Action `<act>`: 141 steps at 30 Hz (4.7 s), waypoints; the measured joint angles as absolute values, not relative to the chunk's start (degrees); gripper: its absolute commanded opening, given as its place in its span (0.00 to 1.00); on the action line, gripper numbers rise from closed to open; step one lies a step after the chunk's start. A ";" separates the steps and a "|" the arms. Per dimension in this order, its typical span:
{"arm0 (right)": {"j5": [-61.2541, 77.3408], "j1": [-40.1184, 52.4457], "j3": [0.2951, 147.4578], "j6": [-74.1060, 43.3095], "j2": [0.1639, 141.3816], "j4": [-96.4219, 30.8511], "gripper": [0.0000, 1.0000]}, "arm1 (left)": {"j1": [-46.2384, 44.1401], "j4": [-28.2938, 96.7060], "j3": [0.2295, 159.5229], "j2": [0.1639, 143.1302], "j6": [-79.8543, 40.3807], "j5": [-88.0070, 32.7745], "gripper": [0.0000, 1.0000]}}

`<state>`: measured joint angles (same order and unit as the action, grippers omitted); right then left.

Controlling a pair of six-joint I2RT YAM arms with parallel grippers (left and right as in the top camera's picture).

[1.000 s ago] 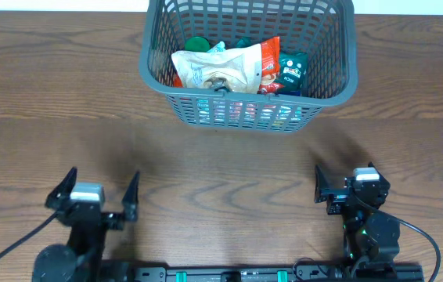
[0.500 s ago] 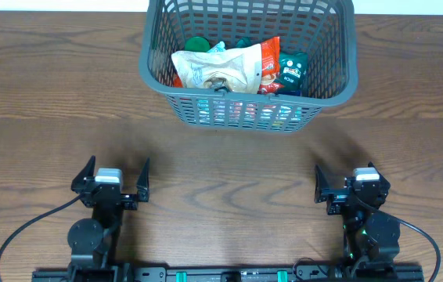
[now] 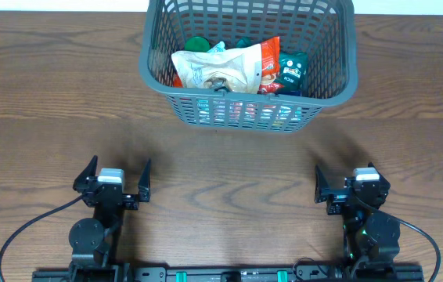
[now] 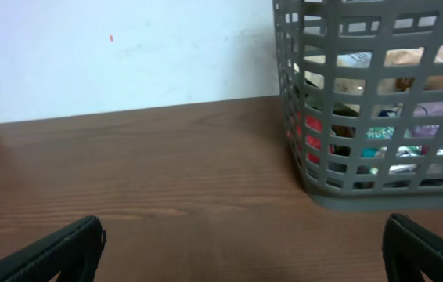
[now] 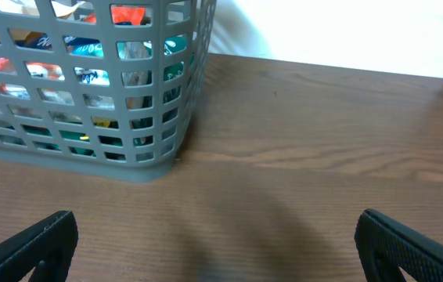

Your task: Pack container

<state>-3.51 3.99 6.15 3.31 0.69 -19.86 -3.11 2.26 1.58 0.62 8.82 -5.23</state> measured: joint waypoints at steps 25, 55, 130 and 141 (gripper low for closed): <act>-3.51 3.99 6.15 3.29 0.69 -19.86 0.99 | -3.11 1.85 1.58 6.31 11.00 -8.62 0.99; -3.51 3.99 6.15 3.29 0.67 -19.86 0.99 | -3.11 1.87 1.58 7.73 11.84 -8.16 0.99; -3.51 3.99 6.15 3.29 0.67 -19.86 0.99 | -3.11 1.87 1.58 0.62 11.84 -8.16 0.99; -3.51 3.99 6.15 3.29 0.67 -19.86 0.99 | -3.11 1.87 1.58 0.62 11.84 -8.16 0.99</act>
